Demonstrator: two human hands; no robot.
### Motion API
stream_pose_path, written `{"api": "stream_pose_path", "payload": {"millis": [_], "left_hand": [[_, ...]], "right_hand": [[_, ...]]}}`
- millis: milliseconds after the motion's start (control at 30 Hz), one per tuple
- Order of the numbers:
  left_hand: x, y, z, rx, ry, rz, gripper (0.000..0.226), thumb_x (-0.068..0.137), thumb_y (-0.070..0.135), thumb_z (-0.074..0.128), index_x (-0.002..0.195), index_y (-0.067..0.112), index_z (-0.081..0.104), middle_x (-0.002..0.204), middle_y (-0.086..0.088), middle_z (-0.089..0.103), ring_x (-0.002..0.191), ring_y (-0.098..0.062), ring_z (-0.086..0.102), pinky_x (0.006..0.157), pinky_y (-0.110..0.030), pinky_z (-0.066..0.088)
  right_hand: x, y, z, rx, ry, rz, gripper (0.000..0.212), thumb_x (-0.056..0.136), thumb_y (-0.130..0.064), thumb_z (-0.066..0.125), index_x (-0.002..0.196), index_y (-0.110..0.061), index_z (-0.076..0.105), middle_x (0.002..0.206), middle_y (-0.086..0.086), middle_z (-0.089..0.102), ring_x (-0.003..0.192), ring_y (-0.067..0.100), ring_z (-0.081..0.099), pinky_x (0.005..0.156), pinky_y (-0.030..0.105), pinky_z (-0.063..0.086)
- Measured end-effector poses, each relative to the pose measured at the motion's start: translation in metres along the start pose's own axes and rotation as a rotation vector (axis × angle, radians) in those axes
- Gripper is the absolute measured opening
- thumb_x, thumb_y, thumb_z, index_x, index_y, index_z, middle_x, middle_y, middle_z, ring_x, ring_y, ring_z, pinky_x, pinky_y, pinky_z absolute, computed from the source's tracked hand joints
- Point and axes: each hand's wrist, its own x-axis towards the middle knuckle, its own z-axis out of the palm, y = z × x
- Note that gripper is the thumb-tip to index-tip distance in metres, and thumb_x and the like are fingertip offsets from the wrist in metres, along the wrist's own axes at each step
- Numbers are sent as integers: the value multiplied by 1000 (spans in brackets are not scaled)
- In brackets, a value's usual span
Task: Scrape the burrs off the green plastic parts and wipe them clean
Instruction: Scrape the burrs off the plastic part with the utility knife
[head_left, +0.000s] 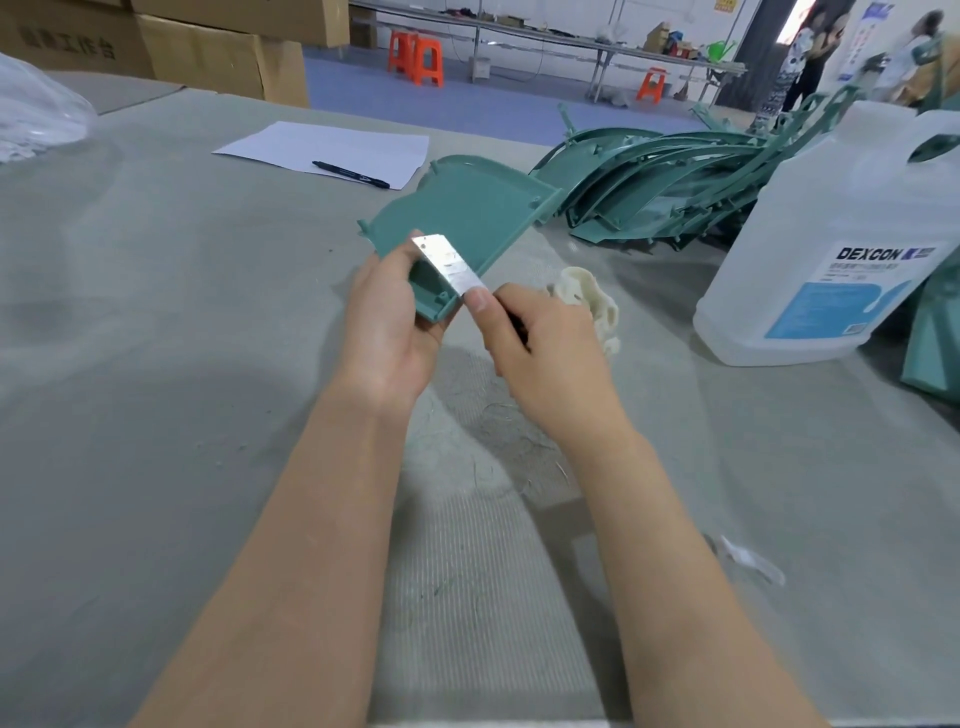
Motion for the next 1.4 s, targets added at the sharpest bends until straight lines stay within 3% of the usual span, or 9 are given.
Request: {"api": "stream_pose_path", "payload": {"millis": [200,400,567,800,900,1000,1100,1200,1400], "left_hand": [[5,-1,-5,-14,16,-70,35,98,14,48,131,4,53,118,-13,64,94,-21,63,79,-31,55],[6,-5,-5,60,41,24,19,100,18,49,115,19,60,95,2,72,83,-11,70,65,-25,56],[7,-7,-4,122,88,65,16,100,17,47,105,28,57,99,6,70,87,-11,69,67,-27,57],[8,-10,-6,187,120,103,18,99,16,48,93,30,59,95,10,69,87,-10,68,80,-35,58],[8,-12,-5,213,143,120,16,99,17,48,99,29,59,103,7,68,97,-14,66,92,-43,54],[7,-11,-4,227,167,163,23,99,18,48,120,22,56,117,3,66,109,-17,63,100,-46,48],[6,-10,-5,118,65,159,24,99,21,49,122,24,57,115,5,68,106,-15,66,86,-33,53],[5,-4,-3,-127,-82,39,16,98,21,53,110,19,62,96,4,74,87,-11,71,69,-25,56],[-4,-5,-3,-329,-467,-262,41,97,26,43,87,4,76,112,-12,68,112,-28,62,101,-39,47]], "right_hand": [[-1,-3,-1,31,-82,-8,52,99,-45,43,72,-1,53,63,17,58,57,31,53,59,47,49],[5,6,-11,9,134,145,48,98,-48,43,67,-12,45,63,6,51,61,29,55,60,43,46],[8,27,-26,-39,116,299,32,89,-30,62,72,-21,37,65,-5,42,56,8,39,48,14,33],[6,28,-30,123,104,393,6,93,-15,56,95,-20,55,72,-4,57,52,14,58,46,20,48],[4,30,-31,105,10,448,19,96,-18,54,115,-23,54,79,-2,62,43,8,60,50,25,55],[5,32,-34,23,-42,511,35,97,-19,51,130,-15,44,96,5,64,72,16,68,73,39,57],[6,26,-36,223,-36,511,22,92,-7,55,114,-8,51,88,9,67,71,11,66,73,30,57],[5,20,-33,387,-60,480,16,93,-2,56,109,0,58,101,18,69,87,24,70,88,40,57],[3,13,-27,774,-192,604,18,101,-15,49,118,-14,52,99,10,68,68,23,71,64,31,61]]}}
